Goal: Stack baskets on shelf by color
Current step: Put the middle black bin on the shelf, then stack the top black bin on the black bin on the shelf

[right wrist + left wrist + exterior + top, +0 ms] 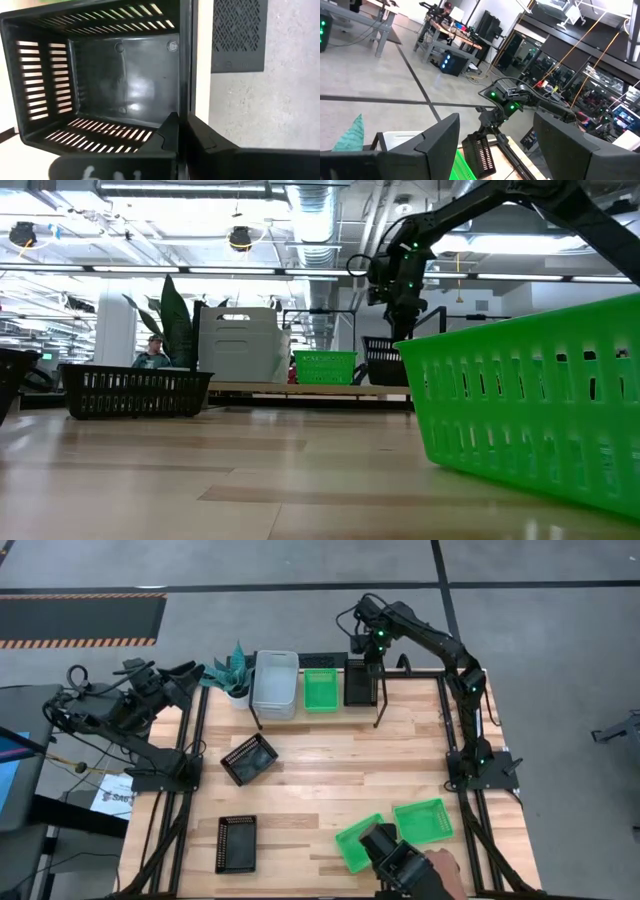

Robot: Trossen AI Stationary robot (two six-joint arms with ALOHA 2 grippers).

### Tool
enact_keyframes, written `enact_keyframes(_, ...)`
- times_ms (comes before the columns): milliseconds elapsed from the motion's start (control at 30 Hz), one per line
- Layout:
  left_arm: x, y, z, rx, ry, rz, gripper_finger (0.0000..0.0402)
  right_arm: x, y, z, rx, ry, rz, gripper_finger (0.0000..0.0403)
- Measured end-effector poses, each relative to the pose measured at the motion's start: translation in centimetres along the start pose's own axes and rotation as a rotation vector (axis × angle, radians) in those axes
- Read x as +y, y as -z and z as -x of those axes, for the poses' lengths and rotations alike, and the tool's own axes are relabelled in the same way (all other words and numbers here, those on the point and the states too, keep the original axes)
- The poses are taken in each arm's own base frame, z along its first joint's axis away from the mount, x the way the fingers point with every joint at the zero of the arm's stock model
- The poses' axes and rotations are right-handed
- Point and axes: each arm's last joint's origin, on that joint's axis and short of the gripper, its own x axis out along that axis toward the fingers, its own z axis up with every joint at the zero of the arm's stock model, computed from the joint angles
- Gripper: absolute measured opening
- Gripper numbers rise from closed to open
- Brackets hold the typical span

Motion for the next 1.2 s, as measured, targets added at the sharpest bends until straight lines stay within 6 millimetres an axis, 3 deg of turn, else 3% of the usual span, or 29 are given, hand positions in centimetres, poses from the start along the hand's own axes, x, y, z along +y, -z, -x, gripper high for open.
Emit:
enact_keyframes(500,0.0,0.0,0.0,-0.013,-0.018,-0.001,0.0244,0.2,-0.2,0.0,-0.019,-0.018,0.018,0.0088)
enact_keyframes(667,0.1,0.0,0.0,-0.013,-0.018,-0.003,0.0244,-0.3,-0.7,0.3,-0.069,0.035,-0.070,0.0112)
enact_keyframes(800,0.0,0.0,0.0,-0.005,-0.009,-0.003,0.0244,-0.2,-2.0,3.5,-0.139,0.070,-0.122,0.0144)
enact_keyframes(967,-0.1,0.7,0.0,0.107,0.090,-0.022,0.0244,1.6,-4.2,7.4,-0.212,0.086,-0.123,0.0180)
enact_keyframes(1200,-0.4,4.5,-0.7,0.362,0.039,-0.072,0.0244,5.1,-6.4,10.4,-0.297,0.091,-0.122,0.0200)
